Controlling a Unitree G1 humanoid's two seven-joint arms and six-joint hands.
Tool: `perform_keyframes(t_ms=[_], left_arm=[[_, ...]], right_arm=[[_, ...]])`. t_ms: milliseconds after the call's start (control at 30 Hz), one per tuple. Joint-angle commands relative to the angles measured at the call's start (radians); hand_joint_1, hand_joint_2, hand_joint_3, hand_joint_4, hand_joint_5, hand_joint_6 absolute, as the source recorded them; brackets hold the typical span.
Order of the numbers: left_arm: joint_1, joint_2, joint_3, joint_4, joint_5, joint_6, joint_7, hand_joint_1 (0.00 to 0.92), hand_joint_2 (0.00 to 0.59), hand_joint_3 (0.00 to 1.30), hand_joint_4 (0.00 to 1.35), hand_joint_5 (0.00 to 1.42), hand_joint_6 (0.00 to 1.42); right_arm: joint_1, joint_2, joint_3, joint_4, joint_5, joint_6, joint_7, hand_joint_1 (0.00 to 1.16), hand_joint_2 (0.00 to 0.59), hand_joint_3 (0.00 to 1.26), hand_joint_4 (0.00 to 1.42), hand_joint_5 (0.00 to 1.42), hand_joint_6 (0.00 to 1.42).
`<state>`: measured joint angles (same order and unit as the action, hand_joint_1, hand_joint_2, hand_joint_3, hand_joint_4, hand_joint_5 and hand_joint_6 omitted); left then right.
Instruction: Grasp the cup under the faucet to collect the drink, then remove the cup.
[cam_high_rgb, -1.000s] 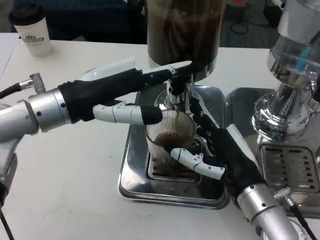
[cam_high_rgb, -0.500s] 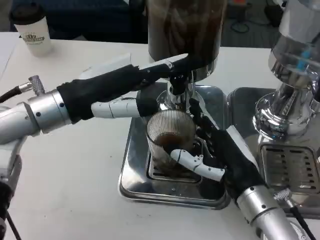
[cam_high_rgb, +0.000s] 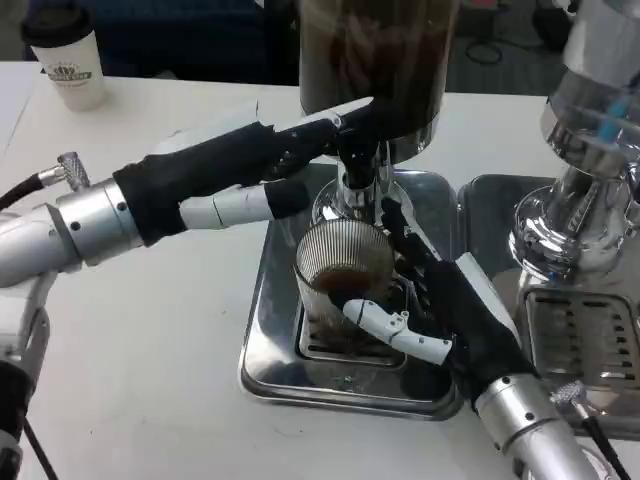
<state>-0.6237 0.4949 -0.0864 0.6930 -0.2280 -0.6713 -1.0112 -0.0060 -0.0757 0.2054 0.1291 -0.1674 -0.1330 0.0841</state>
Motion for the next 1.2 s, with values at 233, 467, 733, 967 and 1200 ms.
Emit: perform_keyframes(t_ms=[233, 467, 733, 967, 1200], left_arm=[[0.024, 0.001, 0.031, -0.054, -0.006, 0.039, -0.021, 0.0, 0.008, 0.04, 0.0, 0.0, 0.01], [0.03, 0.005, 0.049, -0.098, -0.016, 0.059, -0.032, 0.0, 0.007, 0.05, 0.0, 0.0, 0.01], [0.033, 0.007, 0.068, -0.133, -0.024, 0.079, -0.037, 0.0, 0.007, 0.06, 0.0, 0.0, 0.02], [0.039, 0.008, 0.089, -0.17, -0.038, 0.096, -0.043, 0.0, 0.011, 0.06, 0.0, 0.0, 0.02], [0.048, 0.012, 0.108, -0.218, -0.066, 0.114, -0.049, 0.0, 0.013, 0.06, 0.0, 0.01, 0.02]], right_arm=[[0.012, 0.006, -0.001, 0.003, -0.002, 0.002, -0.003, 0.7, 0.23, 0.0, 0.0, 0.0, 0.03], [0.008, 0.012, -0.002, 0.008, -0.001, -0.001, -0.005, 0.7, 0.231, 0.0, 0.0, 0.0, 0.03], [0.001, 0.017, -0.002, 0.017, -0.002, -0.006, -0.006, 0.7, 0.231, 0.0, 0.0, 0.0, 0.03], [0.0, 0.021, -0.003, 0.023, -0.003, -0.014, -0.007, 0.7, 0.228, 0.0, 0.0, 0.0, 0.03], [-0.001, 0.023, -0.007, 0.024, -0.001, -0.028, -0.011, 0.7, 0.227, 0.0, 0.0, 0.0, 0.03]])
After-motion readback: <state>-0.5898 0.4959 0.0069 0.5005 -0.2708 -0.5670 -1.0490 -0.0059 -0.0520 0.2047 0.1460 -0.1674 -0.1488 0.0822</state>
